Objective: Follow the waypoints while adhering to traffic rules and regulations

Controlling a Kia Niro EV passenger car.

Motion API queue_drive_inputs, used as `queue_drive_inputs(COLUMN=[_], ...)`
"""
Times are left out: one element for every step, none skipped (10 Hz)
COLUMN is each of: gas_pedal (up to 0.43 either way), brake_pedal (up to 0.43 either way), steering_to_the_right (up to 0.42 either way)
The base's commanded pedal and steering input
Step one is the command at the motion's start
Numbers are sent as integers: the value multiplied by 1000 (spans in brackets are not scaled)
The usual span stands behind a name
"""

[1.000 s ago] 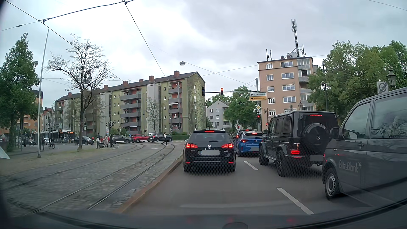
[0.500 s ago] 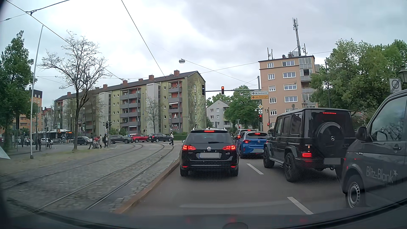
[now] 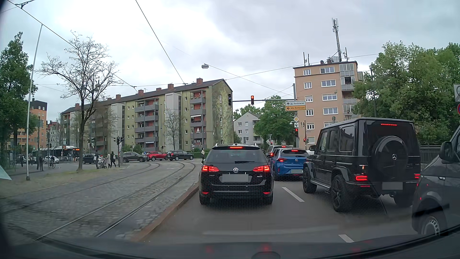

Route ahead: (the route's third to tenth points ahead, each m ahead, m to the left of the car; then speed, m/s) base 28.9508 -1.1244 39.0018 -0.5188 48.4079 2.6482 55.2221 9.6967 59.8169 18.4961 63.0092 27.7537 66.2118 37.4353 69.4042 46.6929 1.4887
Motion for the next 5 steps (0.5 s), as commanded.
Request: queue_drive_inputs(gas_pedal=[0,0,0,0,0], brake_pedal=[152,159,165,165,171], steering_to_the_right=[-9,-9,-9,-9,-9])
